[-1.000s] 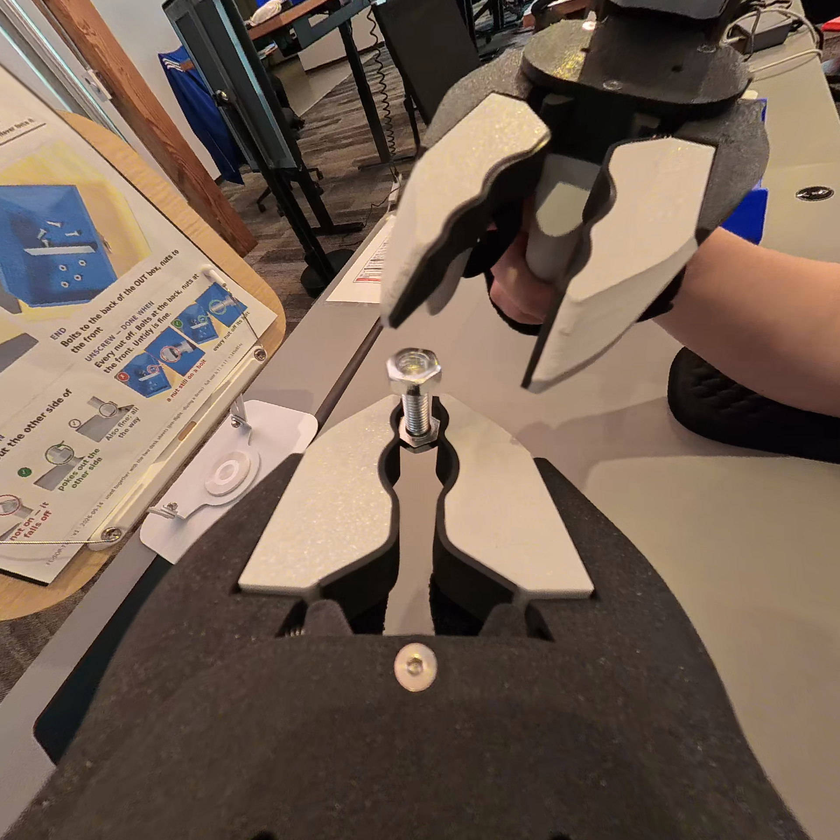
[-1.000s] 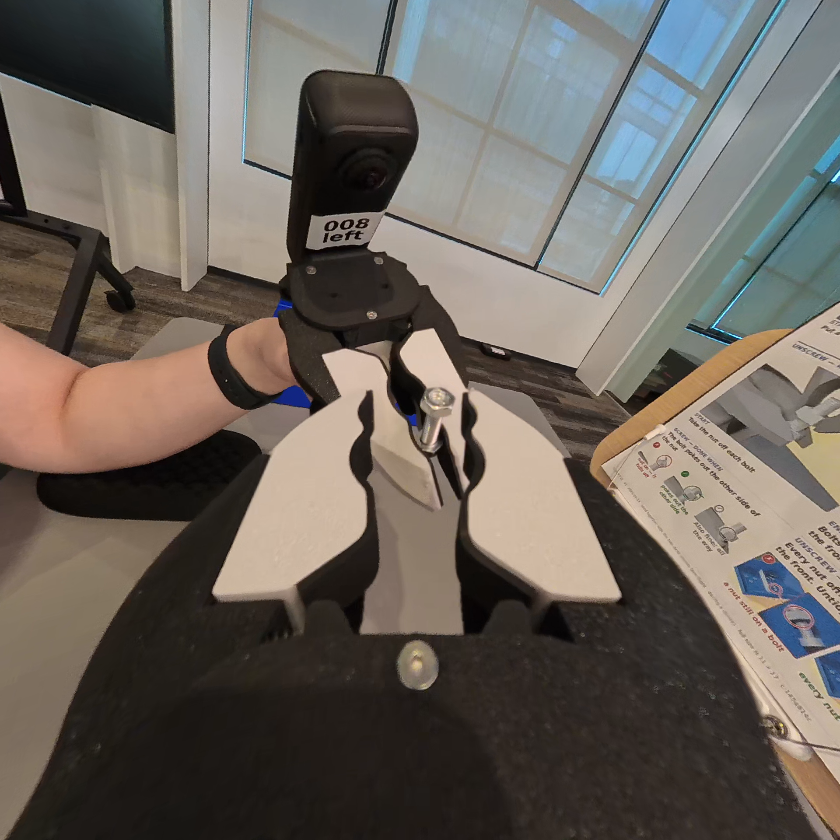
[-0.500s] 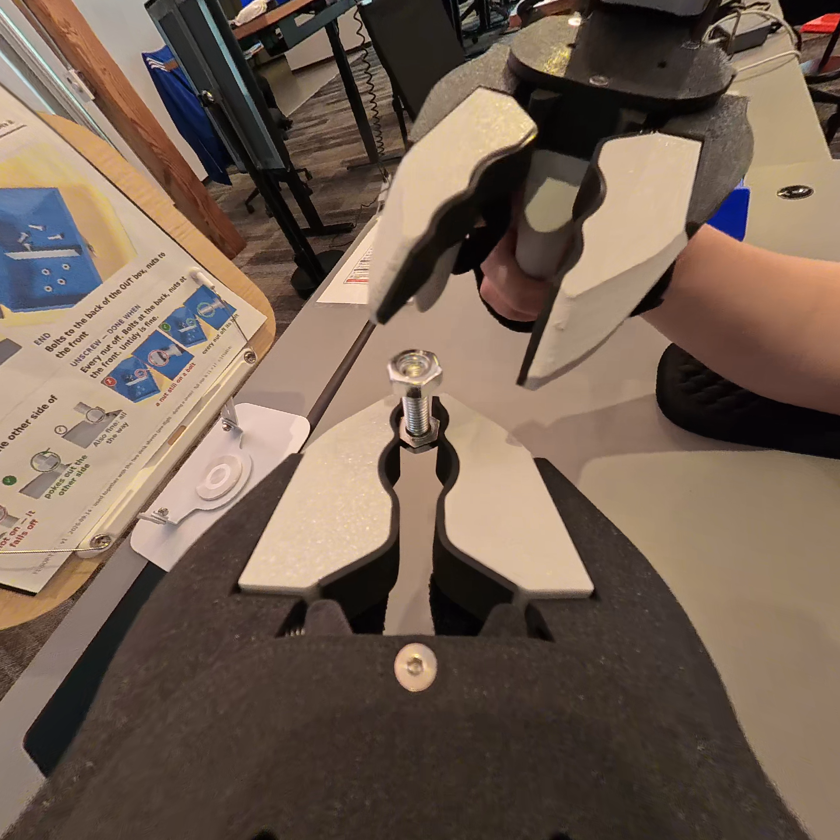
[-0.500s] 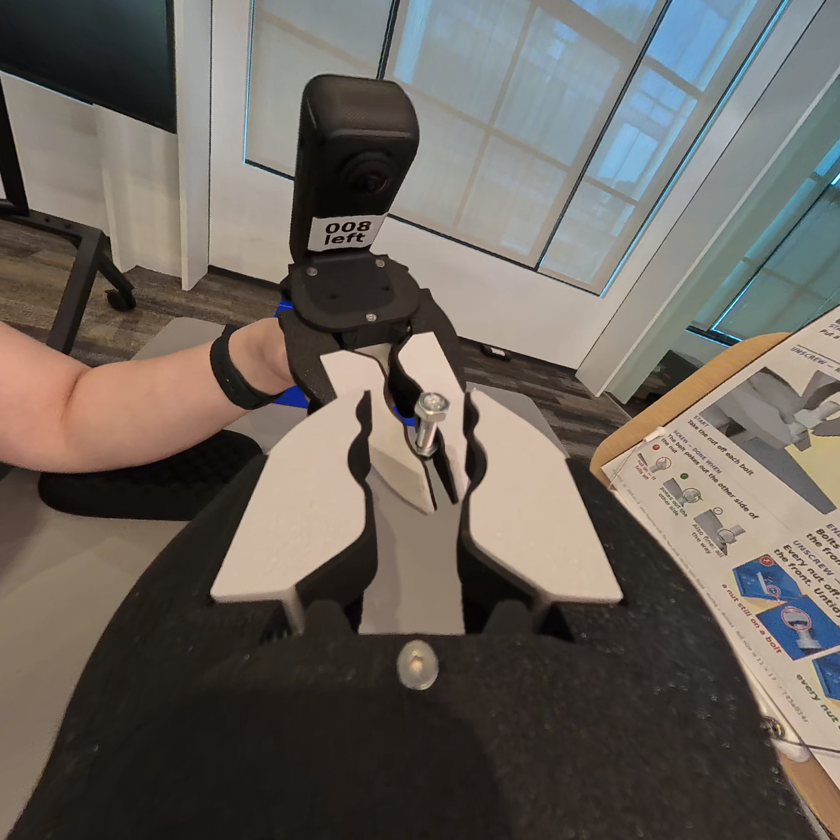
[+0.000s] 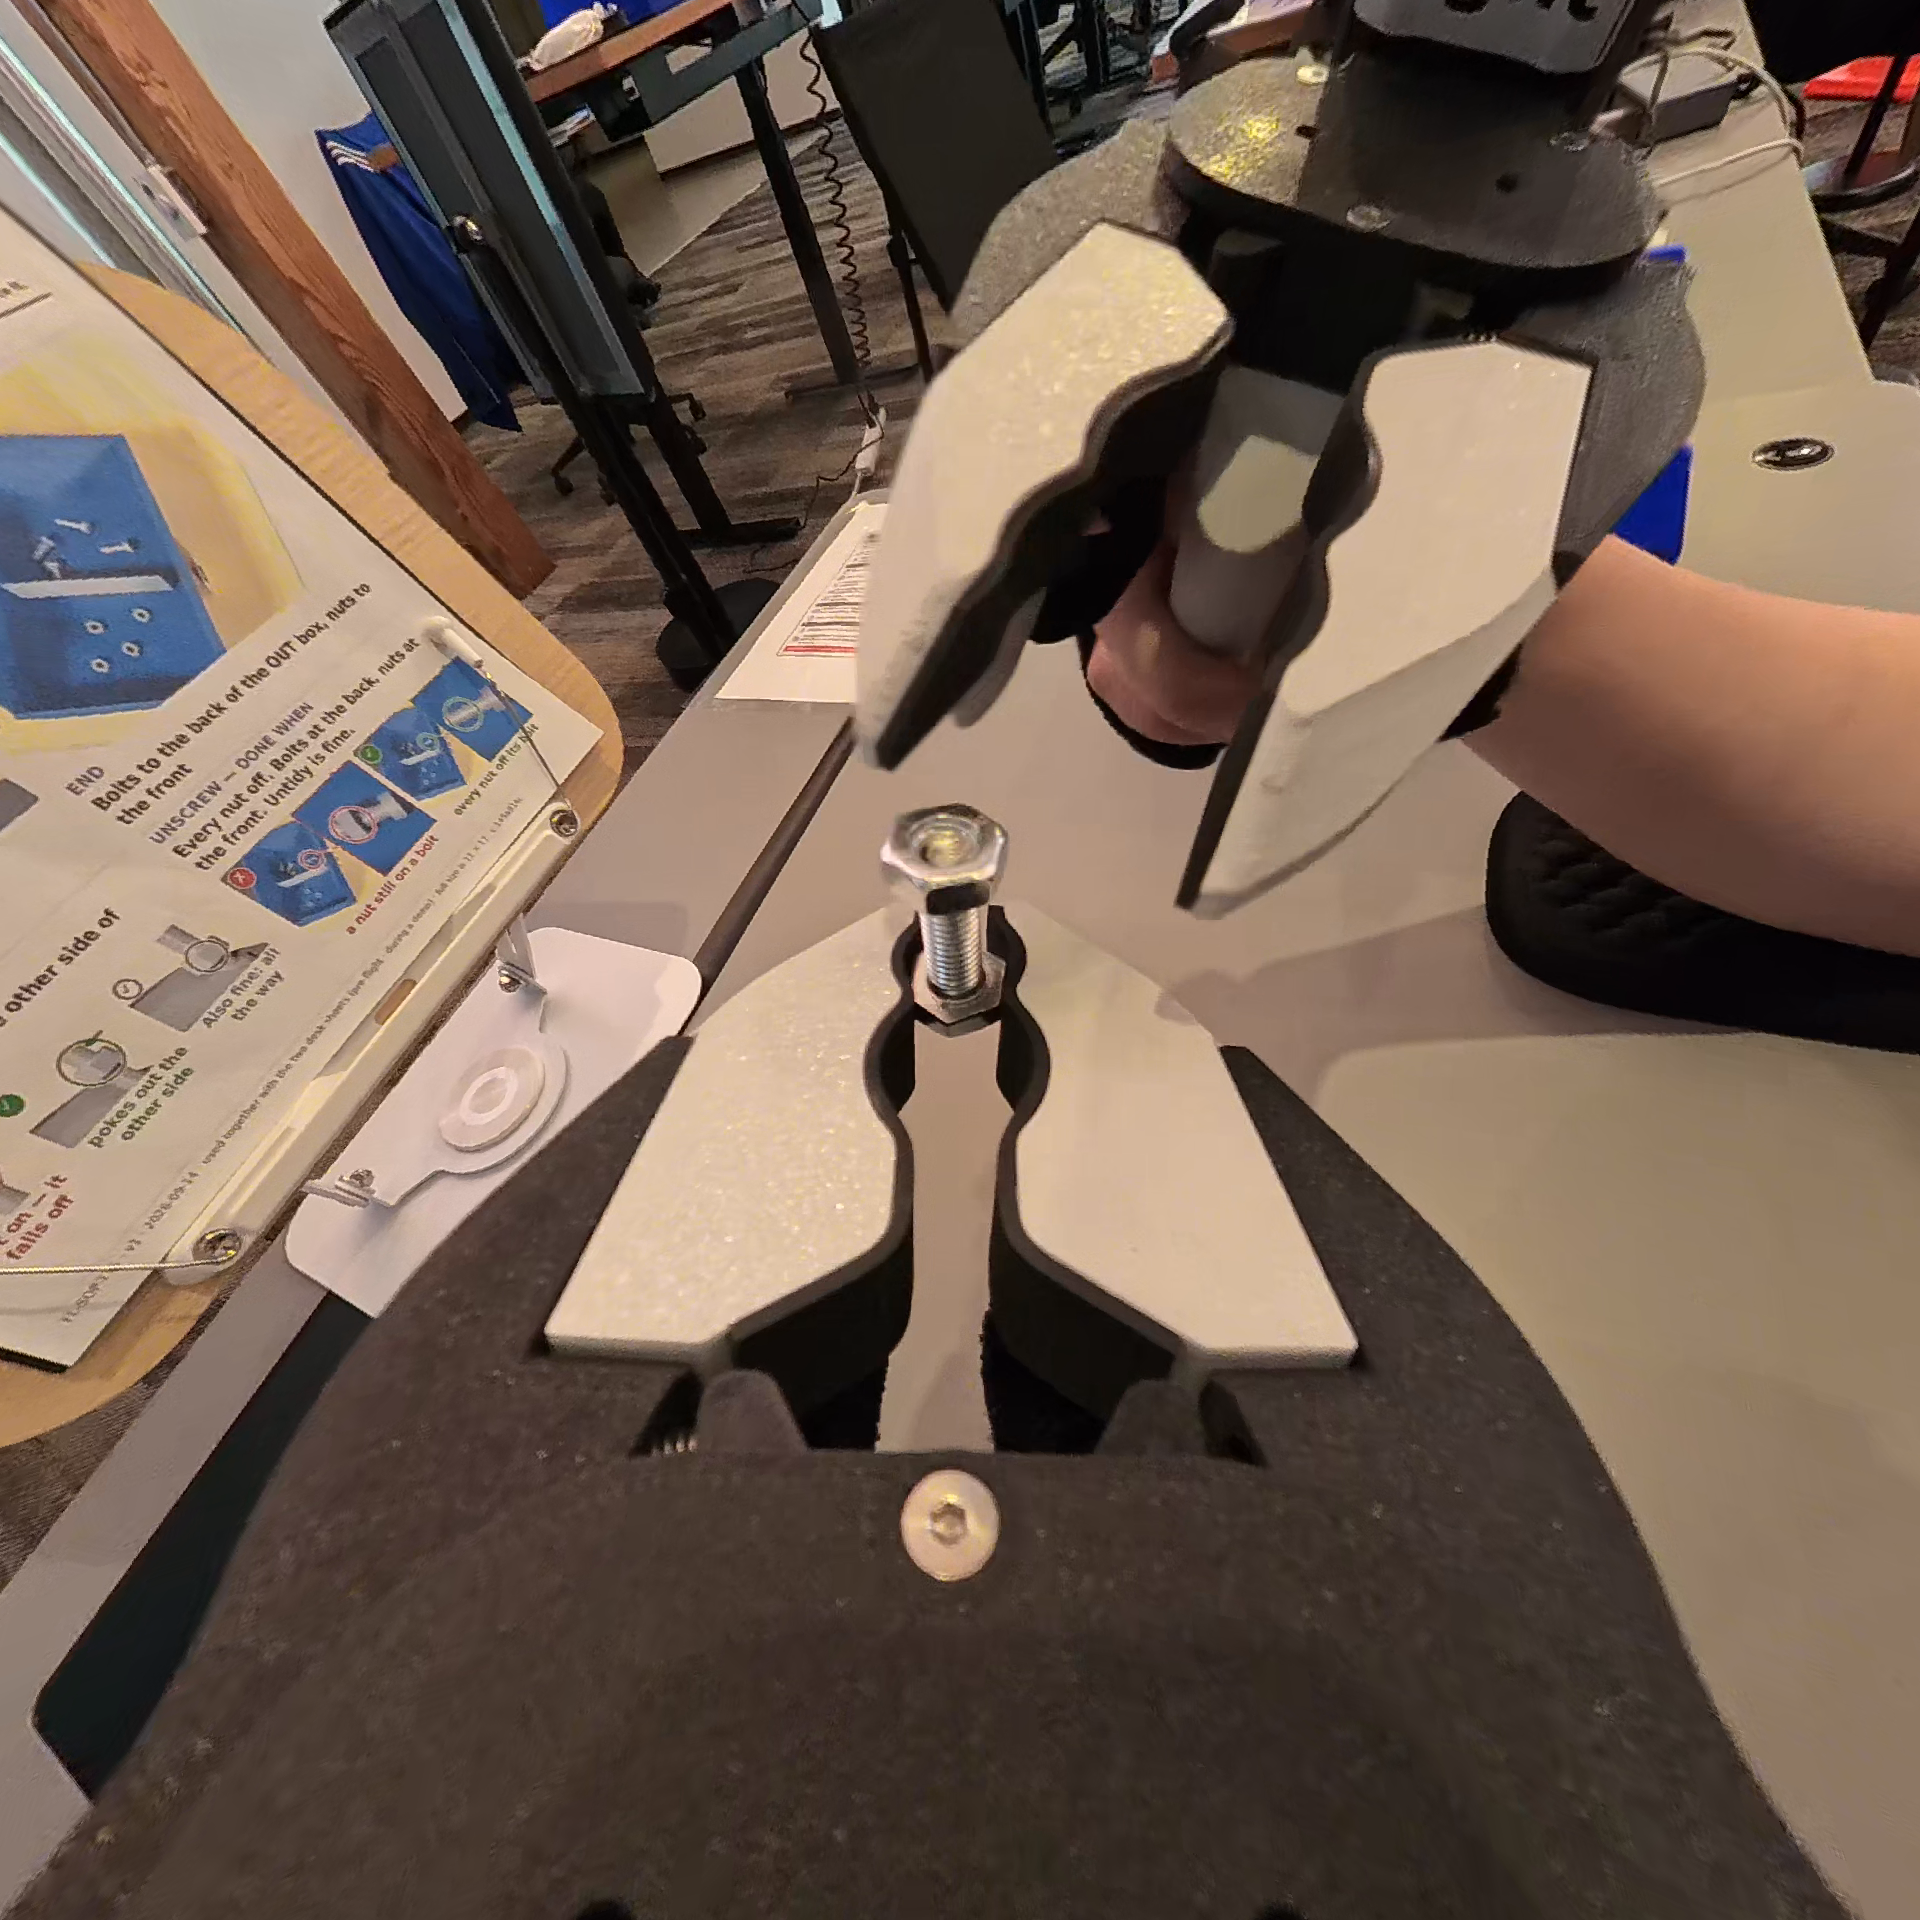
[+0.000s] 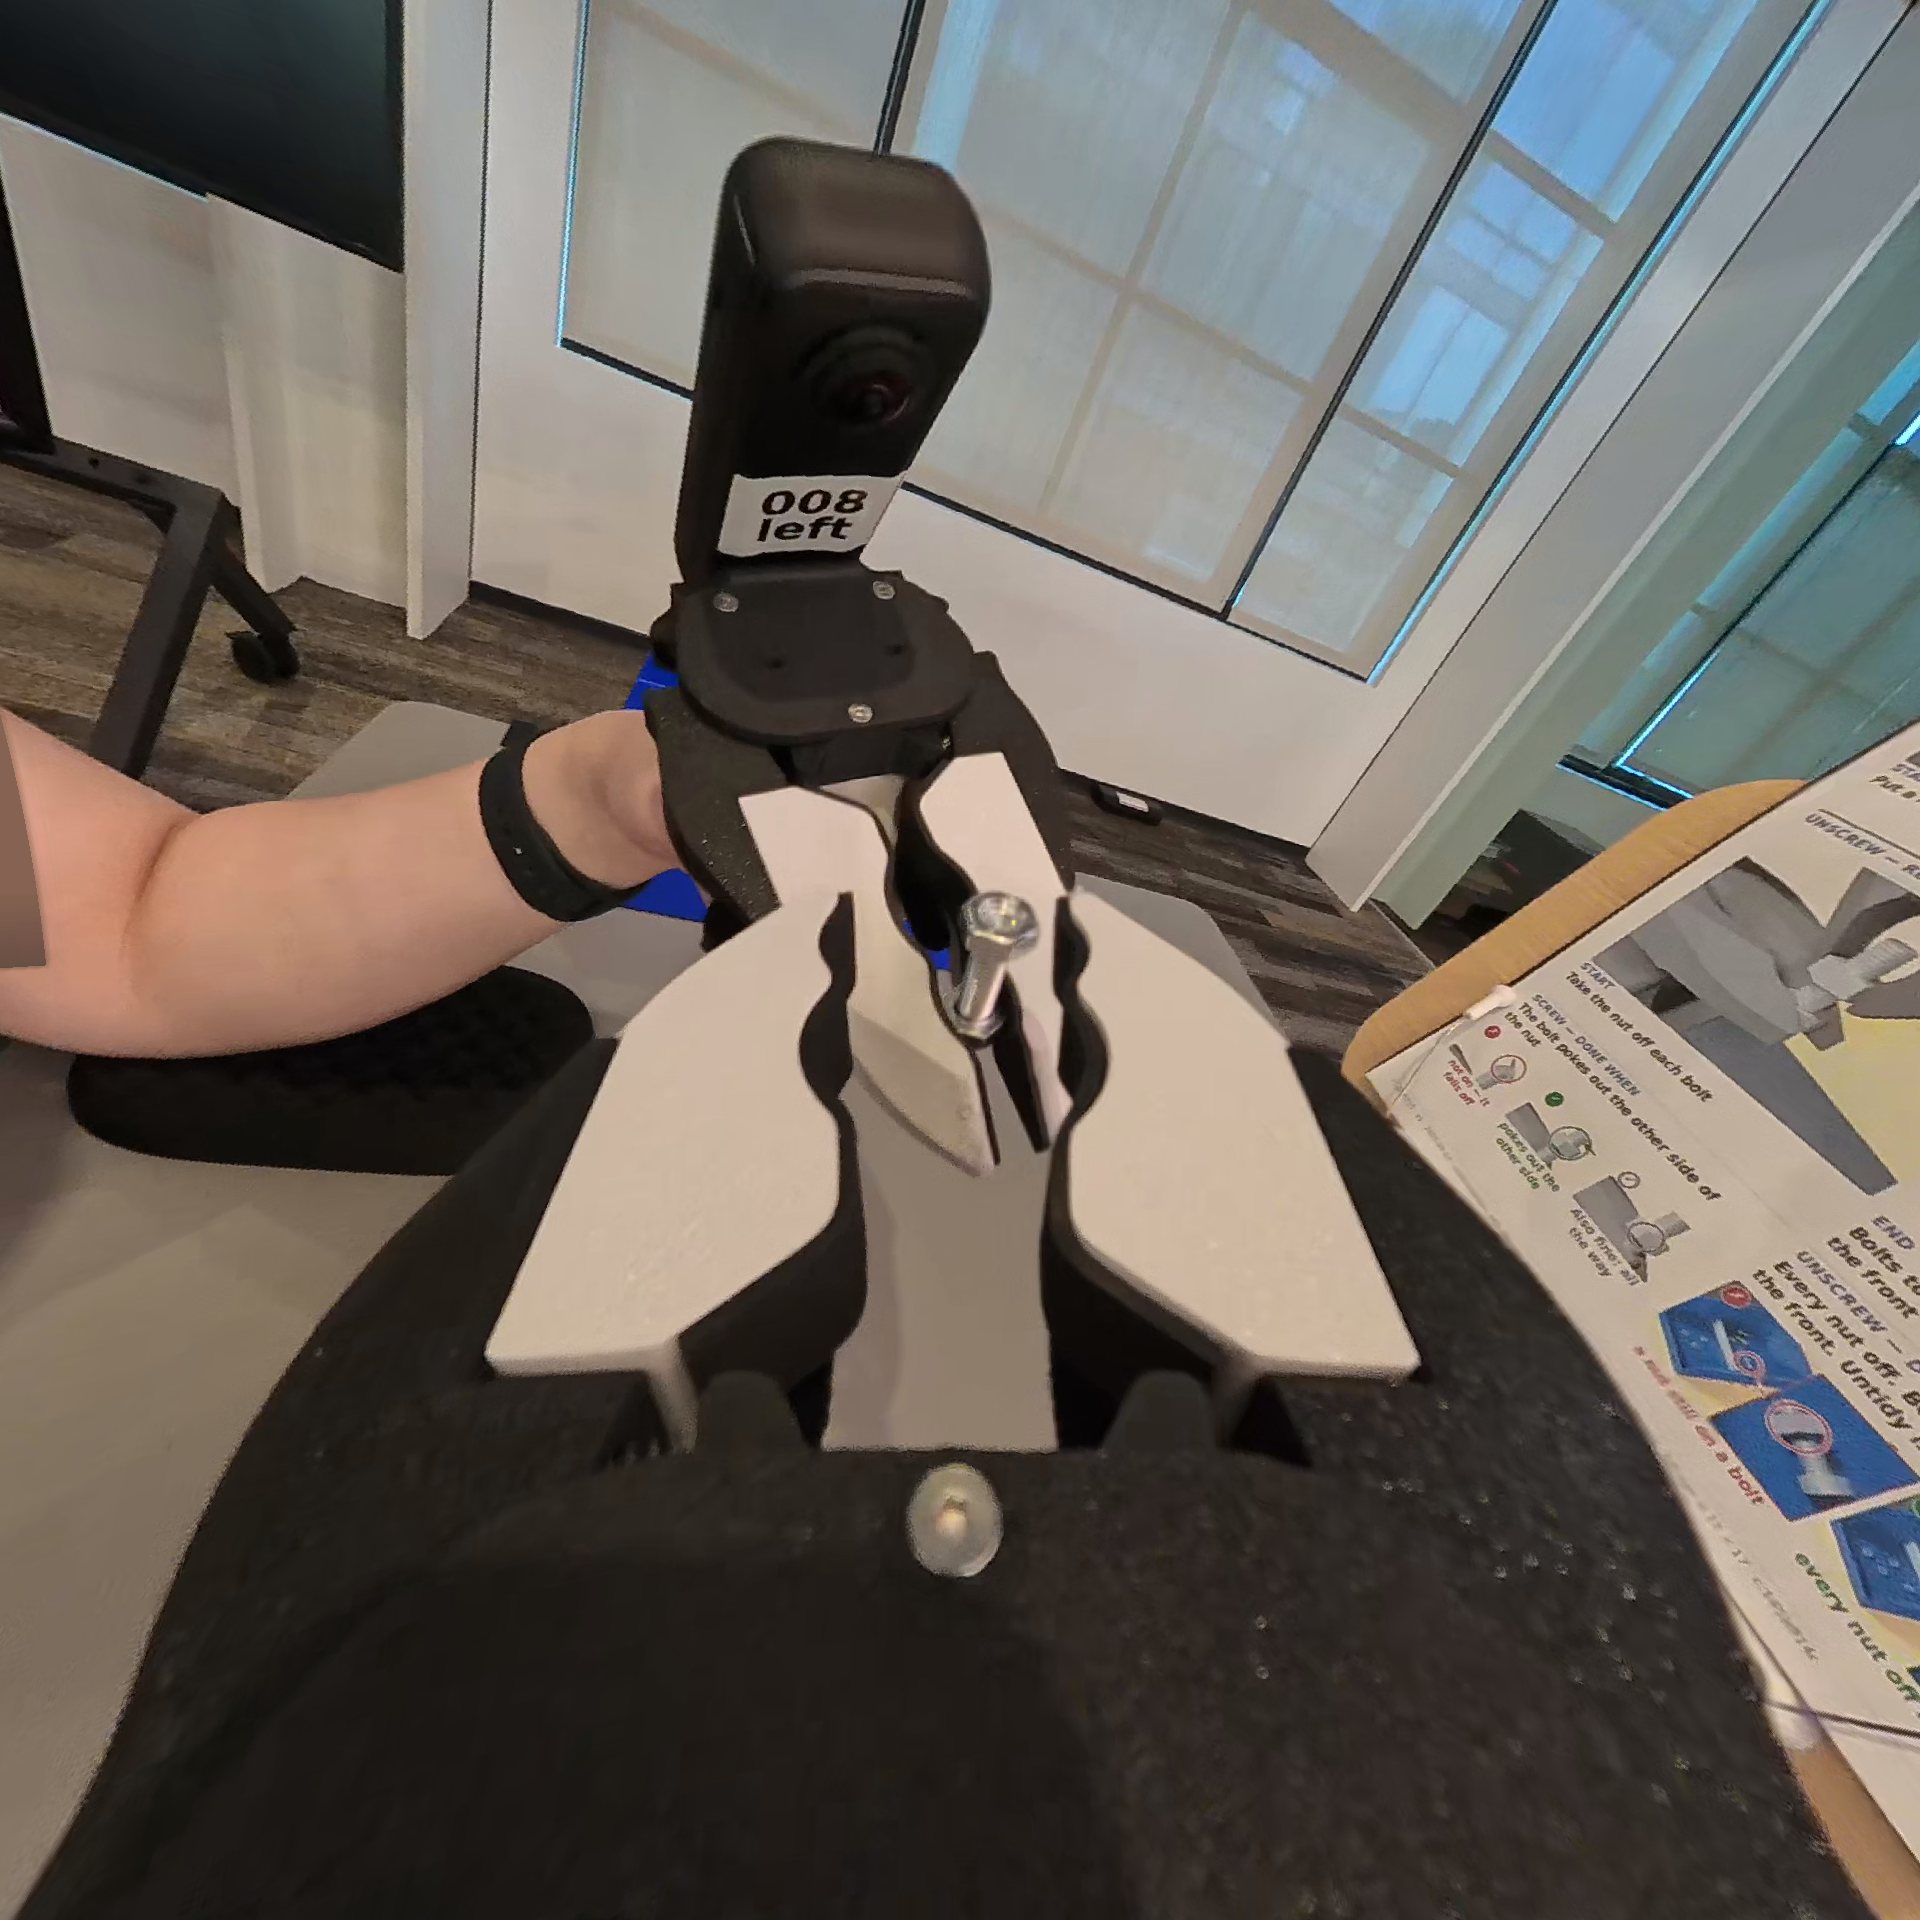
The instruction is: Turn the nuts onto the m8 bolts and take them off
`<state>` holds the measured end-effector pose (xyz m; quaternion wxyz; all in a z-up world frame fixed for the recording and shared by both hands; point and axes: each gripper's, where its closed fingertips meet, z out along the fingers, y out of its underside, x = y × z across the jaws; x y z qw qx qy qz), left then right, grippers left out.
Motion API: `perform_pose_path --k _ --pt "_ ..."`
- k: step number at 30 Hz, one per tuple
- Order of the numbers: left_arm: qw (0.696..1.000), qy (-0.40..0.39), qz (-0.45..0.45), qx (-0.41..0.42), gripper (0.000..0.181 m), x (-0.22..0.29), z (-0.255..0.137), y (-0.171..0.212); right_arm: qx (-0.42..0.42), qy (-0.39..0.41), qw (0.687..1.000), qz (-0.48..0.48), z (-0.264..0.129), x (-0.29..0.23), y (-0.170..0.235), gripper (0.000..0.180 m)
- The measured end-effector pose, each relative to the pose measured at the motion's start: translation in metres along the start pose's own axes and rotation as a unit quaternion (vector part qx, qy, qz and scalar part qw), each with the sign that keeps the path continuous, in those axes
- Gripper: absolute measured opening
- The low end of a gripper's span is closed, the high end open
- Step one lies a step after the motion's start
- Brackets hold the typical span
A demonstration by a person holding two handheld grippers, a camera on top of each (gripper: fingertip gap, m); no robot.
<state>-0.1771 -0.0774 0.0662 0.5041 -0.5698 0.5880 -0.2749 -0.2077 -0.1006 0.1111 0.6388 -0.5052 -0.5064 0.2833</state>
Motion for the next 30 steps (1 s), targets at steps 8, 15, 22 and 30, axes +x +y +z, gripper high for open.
perform_pose_path --k 8,15,22,30 --pt "1.000 -0.002 -0.002 -0.003 0.010 -0.0016 0.0006 0.0020 -0.023 -0.009 1.000 -0.007 0.0005 -0.0033 0.0065 0.032" --pt "1.000 0.010 -0.003 0.000 0.010 0.0028 0.0016 0.0005 -0.004 0.006 1.000 -0.001 0.0007 0.0017 0.0020 0.034" --pt "1.000 0.010 -0.003 -0.001 0.010 0.0036 0.0023 0.0007 -0.011 -0.013 1.000 -0.011 0.0039 -0.0064 0.0041 0.031" --pt "1.000 0.018 -0.003 0.005 0.010 0.0066 0.0010 -0.0017 -0.002 0.006 1.000 0.002 -0.0005 0.0024 0.0017 0.027"
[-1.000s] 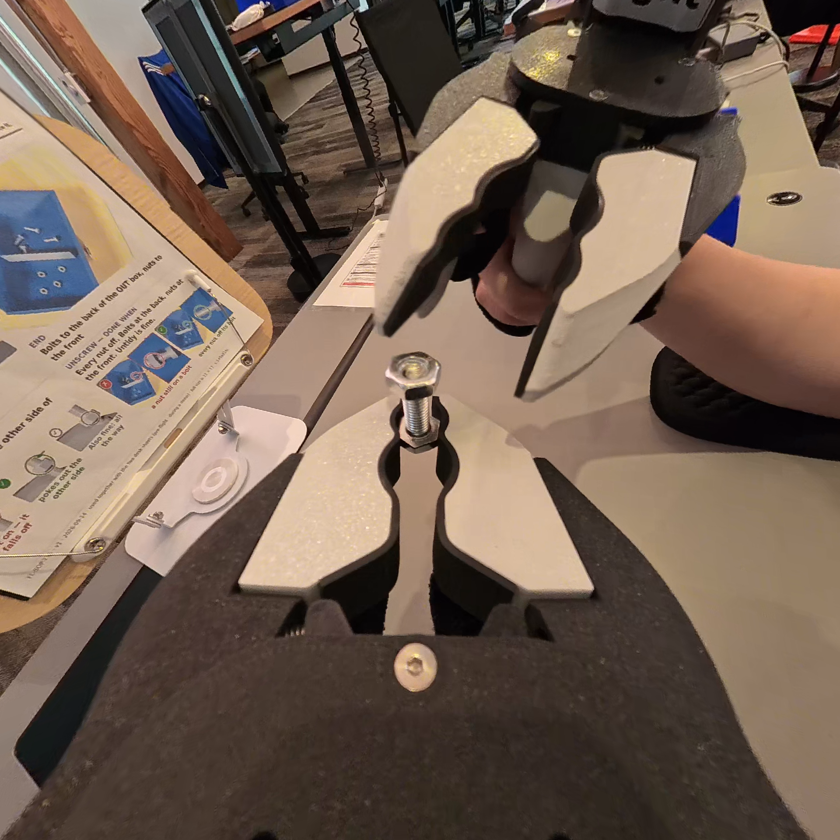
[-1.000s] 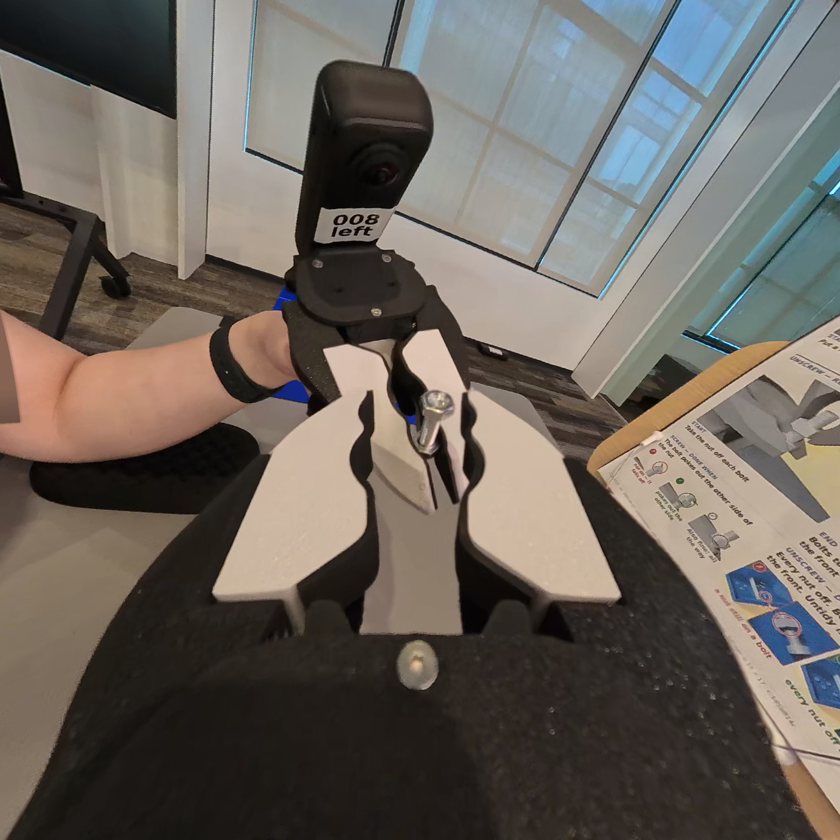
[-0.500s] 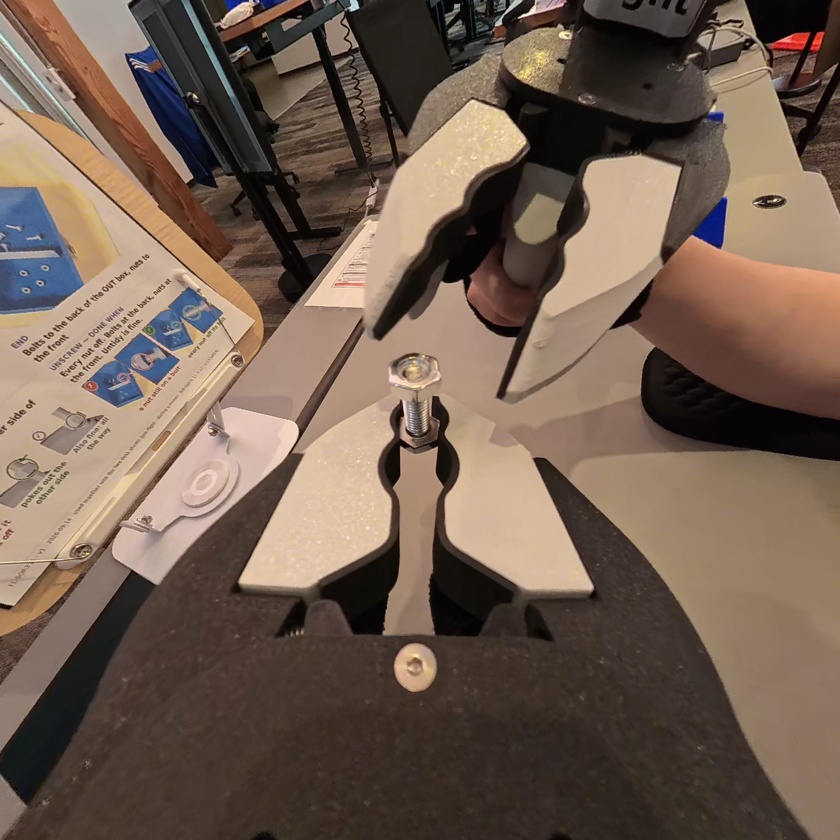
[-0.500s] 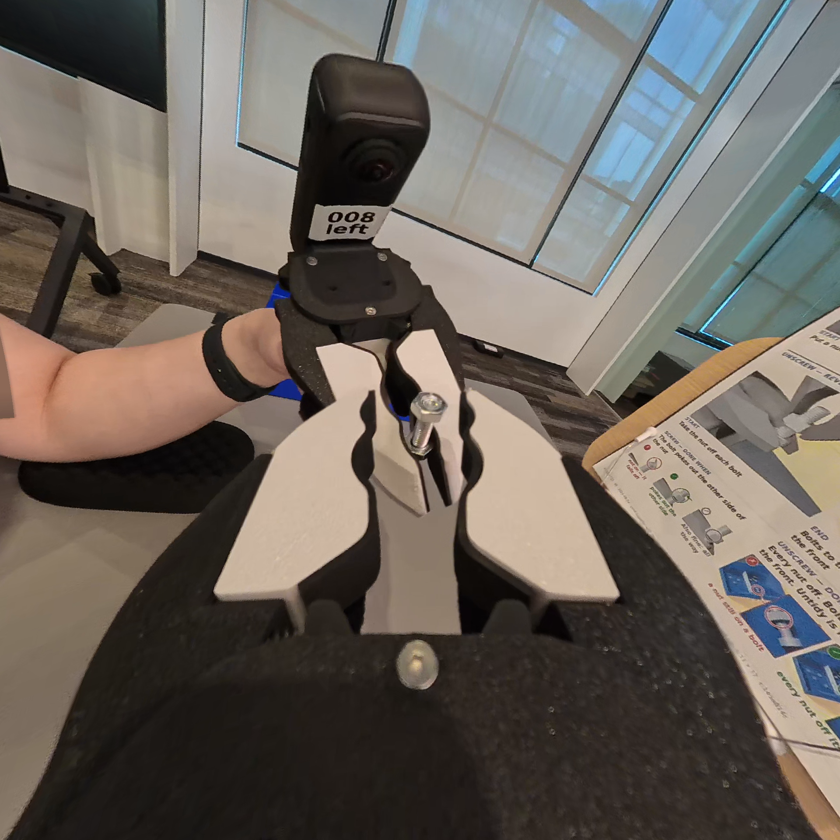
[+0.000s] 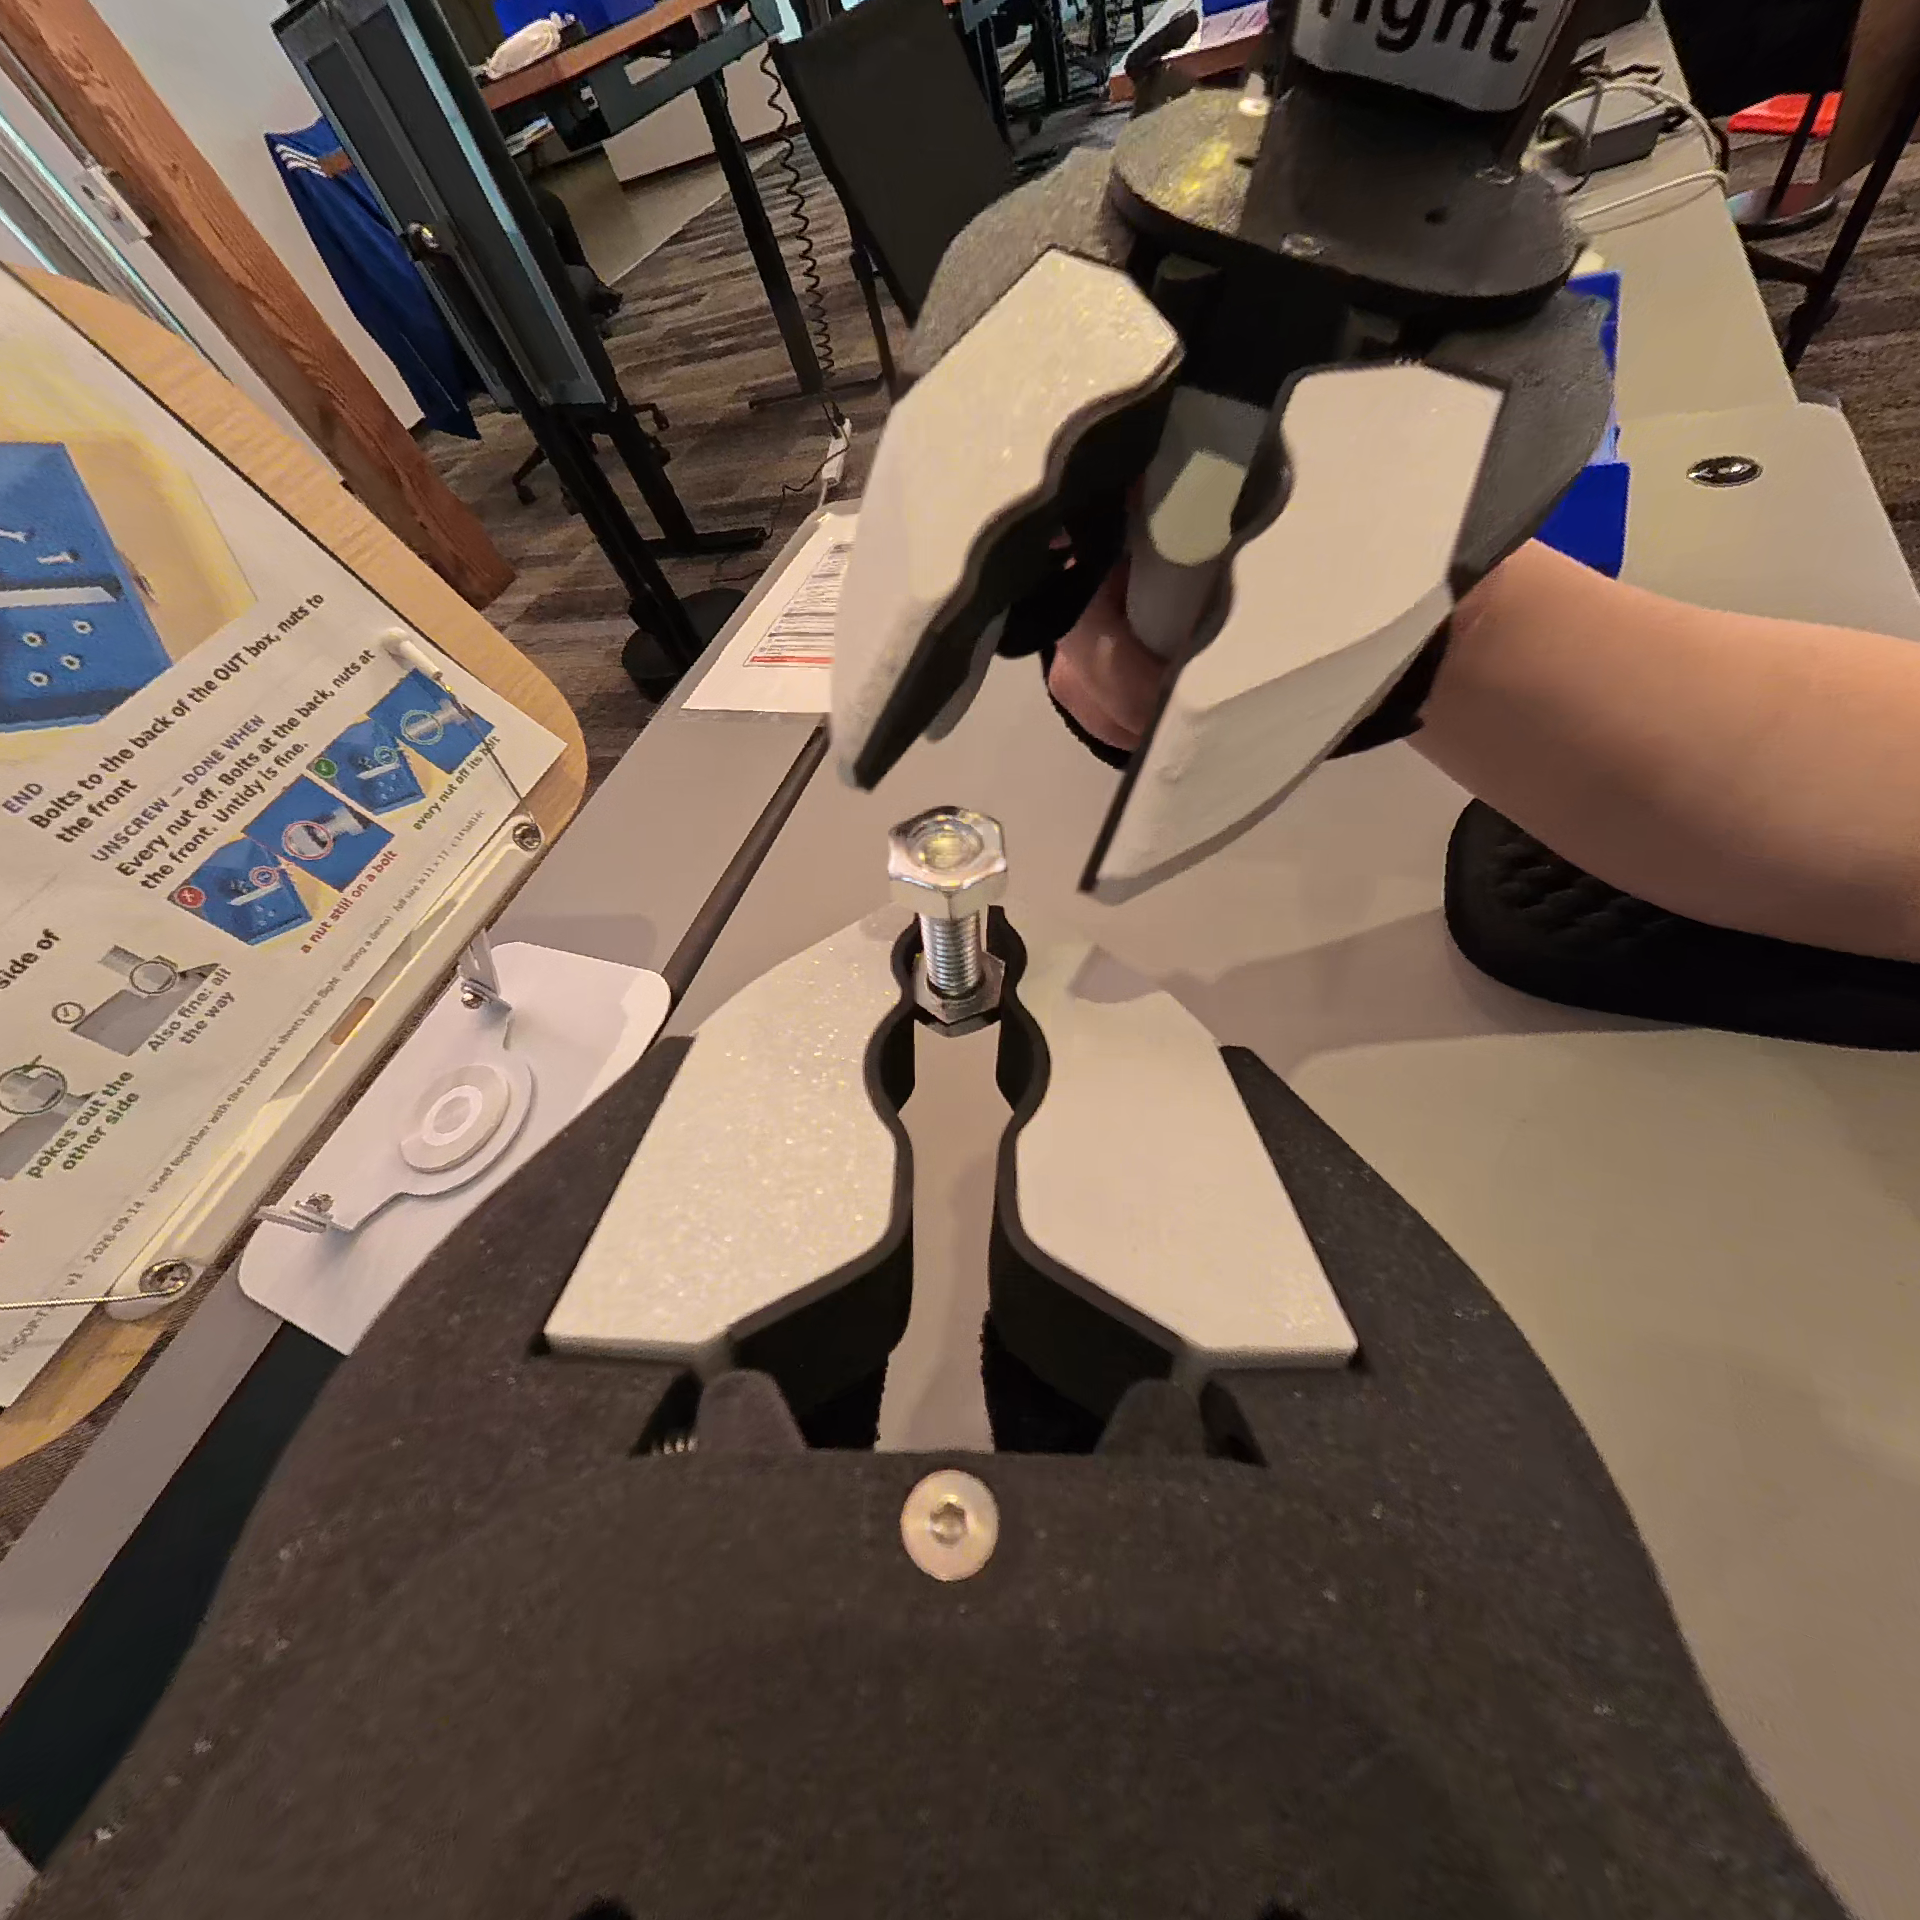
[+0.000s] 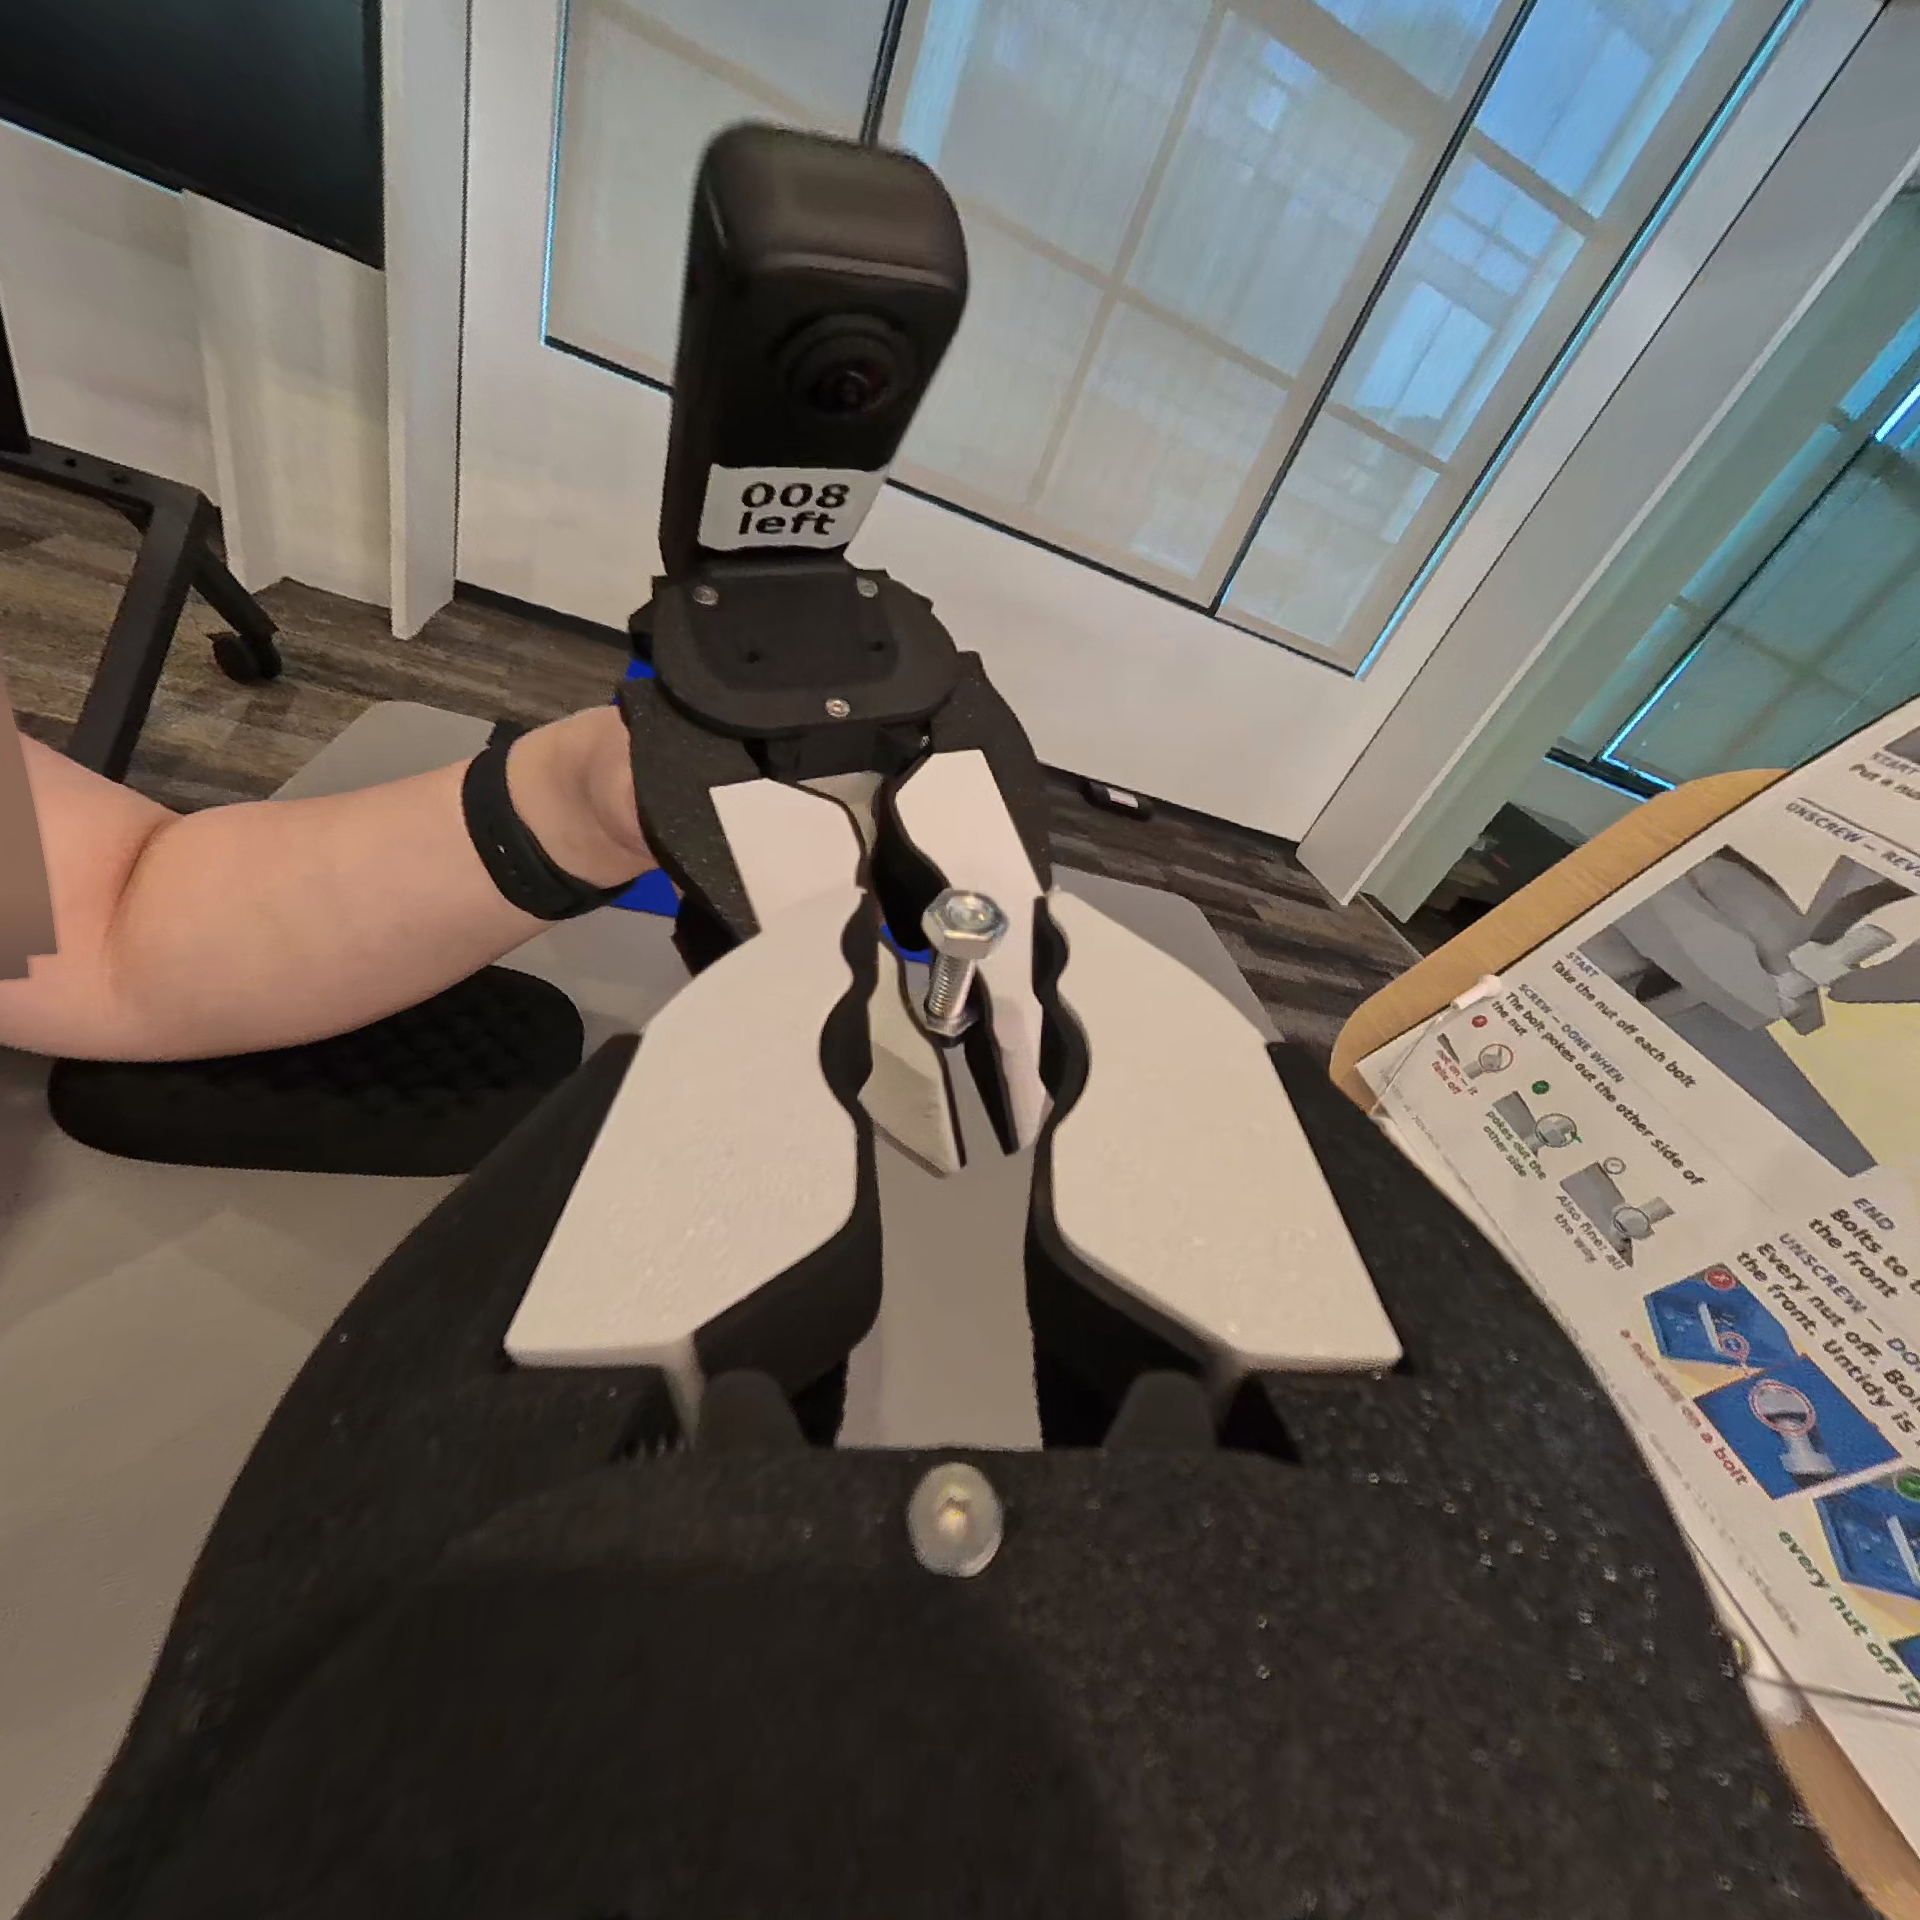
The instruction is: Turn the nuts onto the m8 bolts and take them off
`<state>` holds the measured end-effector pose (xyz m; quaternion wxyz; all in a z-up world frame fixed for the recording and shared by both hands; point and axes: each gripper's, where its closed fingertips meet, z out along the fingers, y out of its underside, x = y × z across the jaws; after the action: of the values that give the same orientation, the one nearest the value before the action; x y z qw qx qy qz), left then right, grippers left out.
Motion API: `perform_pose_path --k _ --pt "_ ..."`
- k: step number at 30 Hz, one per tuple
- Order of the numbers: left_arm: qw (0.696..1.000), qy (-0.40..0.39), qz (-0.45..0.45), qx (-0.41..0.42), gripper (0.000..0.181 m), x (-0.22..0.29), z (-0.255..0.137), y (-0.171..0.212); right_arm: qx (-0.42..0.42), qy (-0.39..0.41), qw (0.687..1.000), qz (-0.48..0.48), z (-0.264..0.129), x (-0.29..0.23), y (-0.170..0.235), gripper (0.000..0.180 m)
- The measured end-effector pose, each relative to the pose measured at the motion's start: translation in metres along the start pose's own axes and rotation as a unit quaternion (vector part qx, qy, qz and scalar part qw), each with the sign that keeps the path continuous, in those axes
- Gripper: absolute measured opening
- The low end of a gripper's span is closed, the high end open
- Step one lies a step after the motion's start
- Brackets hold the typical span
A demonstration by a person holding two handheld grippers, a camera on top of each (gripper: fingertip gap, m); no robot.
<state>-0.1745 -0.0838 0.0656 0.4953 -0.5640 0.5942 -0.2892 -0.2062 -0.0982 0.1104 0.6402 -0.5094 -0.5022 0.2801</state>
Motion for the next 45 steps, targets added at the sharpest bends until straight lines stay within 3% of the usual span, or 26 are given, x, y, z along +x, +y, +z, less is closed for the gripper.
perform_pose_path --k 6,10,18,28,33,36,41,45 --pt "1.000 0.006 0.009 -0.006 0.010 0.005 0.004 0.001 -0.032 -0.010 0.999 0.009 0.009 -0.003 0.014 0.026" --pt "1.000 0.006 0.006 0.000 0.010 0.004 0.002 -0.001 -0.023 -0.006 1.000 0.012 0.007 -0.001 0.012 0.015" --pt "1.000 0.017 -0.002 0.021 0.011 0.006 -0.001 -0.007 0.003 -0.014 1.000 0.027 0.006 -0.001 0.006 0.014" --pt "0.998 0.013 -0.023 0.056 0.011 0.002 -0.008 -0.019 0.078 -0.032 0.990 0.113 0.005 0.005 -0.005 0.014" --pt "0.999 0.010 -0.018 0.047 0.010 0.001 -0.008 -0.016 0.072 -0.031 0.992 0.102 0.006 0.004 -0.004 0.014" --pt "0.999 0.009 -0.018 0.045 0.010 0.001 -0.008 -0.016 0.070 -0.026 0.994 0.084 0.004 0.004 -0.007 0.027" --pt "0.999 -0.026 0.019 -0.014 0.010 -0.006 -0.003 0.003 -0.029 0.011 1.000 0.003 -0.008 0.004 -0.002 0.031" --pt "0.997 0.000 0.046 -0.054 0.010 0.006 0.007 0.017 -0.149 0.019 0.984 -0.091 -0.025 -0.004 0.016 0.031"
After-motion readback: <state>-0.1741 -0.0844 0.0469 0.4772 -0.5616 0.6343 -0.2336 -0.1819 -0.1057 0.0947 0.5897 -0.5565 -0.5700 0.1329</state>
